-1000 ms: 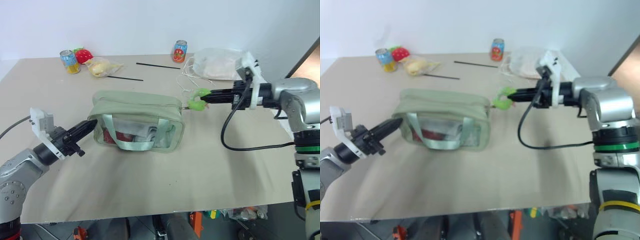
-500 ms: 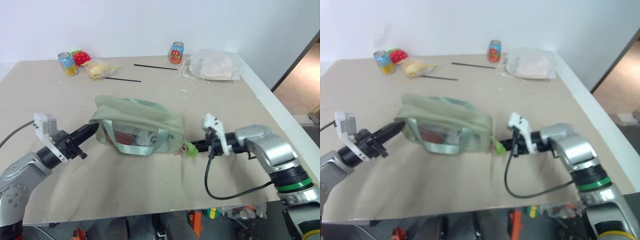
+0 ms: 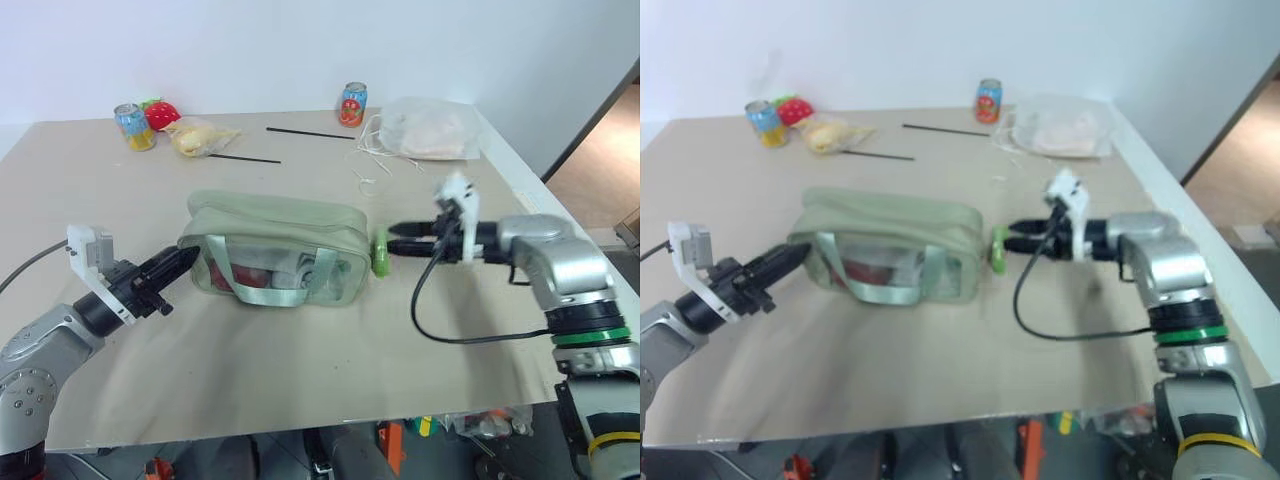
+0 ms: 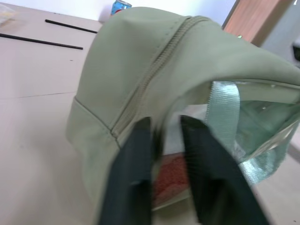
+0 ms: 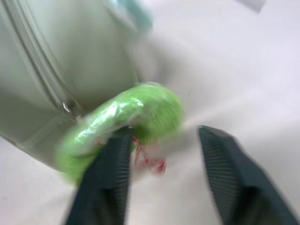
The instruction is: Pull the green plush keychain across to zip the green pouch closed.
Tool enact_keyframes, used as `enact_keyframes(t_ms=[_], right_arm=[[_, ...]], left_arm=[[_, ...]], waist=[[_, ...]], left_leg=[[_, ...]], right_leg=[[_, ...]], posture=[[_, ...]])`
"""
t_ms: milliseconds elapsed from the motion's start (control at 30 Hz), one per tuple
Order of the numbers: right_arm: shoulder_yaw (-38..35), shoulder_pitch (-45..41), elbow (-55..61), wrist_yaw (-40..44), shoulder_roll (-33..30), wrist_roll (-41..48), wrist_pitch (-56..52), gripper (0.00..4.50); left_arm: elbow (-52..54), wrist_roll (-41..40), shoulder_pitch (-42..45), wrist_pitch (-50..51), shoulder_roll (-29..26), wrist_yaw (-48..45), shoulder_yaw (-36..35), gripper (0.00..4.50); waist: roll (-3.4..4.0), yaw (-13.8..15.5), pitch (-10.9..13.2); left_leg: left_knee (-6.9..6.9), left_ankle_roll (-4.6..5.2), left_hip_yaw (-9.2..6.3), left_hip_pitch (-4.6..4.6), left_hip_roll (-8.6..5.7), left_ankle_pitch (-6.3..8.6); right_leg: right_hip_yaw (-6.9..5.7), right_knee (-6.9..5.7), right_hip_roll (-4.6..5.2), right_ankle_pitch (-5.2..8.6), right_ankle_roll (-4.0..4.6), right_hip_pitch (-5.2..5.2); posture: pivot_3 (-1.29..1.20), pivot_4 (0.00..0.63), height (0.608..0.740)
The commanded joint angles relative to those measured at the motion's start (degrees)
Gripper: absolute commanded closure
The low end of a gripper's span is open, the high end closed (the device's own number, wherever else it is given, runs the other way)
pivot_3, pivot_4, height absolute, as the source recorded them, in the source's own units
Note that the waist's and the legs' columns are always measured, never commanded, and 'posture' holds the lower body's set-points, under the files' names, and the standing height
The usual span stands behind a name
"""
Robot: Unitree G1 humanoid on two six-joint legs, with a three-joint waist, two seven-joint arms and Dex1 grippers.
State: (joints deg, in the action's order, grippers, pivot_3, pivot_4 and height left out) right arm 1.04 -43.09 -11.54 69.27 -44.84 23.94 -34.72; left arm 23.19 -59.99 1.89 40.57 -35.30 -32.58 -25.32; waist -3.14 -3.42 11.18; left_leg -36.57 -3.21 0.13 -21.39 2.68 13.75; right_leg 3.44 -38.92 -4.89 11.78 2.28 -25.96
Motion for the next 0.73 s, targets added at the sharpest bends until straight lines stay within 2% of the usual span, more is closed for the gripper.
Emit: enact_keyframes(t_ms=[33,100,200,300,433,600,733], right_arm=[[-5.9,-0.1,2.4,5.2,-3.9,6.5,-4.3,0.83],[-8.6,0.4,3.0,6.6,-6.1,9.7,-7.7,0.11],[-11.6,2.8,4.8,7.0,-8.3,12.2,-9.6,0.11],[-12.9,6.8,6.8,5.9,-9.3,12.6,-10.3,0.11],[-13.8,12.9,11.4,3.1,-7.8,13.9,-11.3,0.11],[-12.0,16.0,13.2,-0.7,-4.2,13.6,-11.0,0.11],[-12.1,16.6,13.8,-2.9,-1.9,14.6,-11.7,0.11]], left_arm=[[3.0,-5.1,0.0,2.0,-1.3,-0.3,-1.7,2.10],[3.9,-8.3,-0.2,3.2,-1.4,0.9,-2.4,1.38],[5.0,-17.3,-0.3,4.0,-1.4,6.6,-6.9,0.43],[4.8,-26.7,-3.5,3.8,-2.9,9.6,-14.6,0.43],[0.8,-26.1,-13.6,3.6,-4.0,6.6,-24.3,0.43],[-7.5,-27.6,-16.8,2.1,-2.3,7.7,-28.4,0.43],[-9.4,-26.2,-16.7,1.8,-1.9,10.0,-27.7,0.43]], waist=[[0.00,0.1,0.0],[0.00,0.1,0.0],[-0.03,0.0,0.0],[-0.04,-0.3,0.0],[0.02,-1.2,0.0],[0.04,-1.1,0.0],[-0.01,-1.2,0.0]], left_leg=[[0.00,0.01,0.00,-0.01,-0.01,0.00],[0.00,0.01,0.01,-0.01,-0.01,0.01],[-0.01,0.01,0.01,-0.03,-0.01,0.00],[-0.01,0.02,0.01,0.01,0.04,0.00],[0.10,0.01,0.01,0.10,0.10,0.00],[-0.02,0.06,-0.23,0.38,0.07,-0.06],[-0.20,0.05,-0.37,0.33,-0.02,-0.08]], right_leg=[[0.00,0.01,0.00,0.00,0.00,0.01],[0.00,0.01,0.01,0.00,0.00,0.01],[0.00,0.00,0.01,0.00,0.00,0.03],[0.00,-0.01,-0.05,0.00,0.00,0.07],[0.01,-0.04,-0.14,0.04,0.07,0.05],[-0.07,-0.07,-0.27,0.14,0.24,-0.01],[-0.05,-0.04,-0.27,0.14,0.23,0.01]], posture=[[0.00,0.150,0.740],[0.00,0.150,0.740],[0.00,0.150,0.740],[0.00,0.150,0.740],[0.00,0.150,0.740],[0.00,0.150,0.740],[0.00,0.150,0.740]])
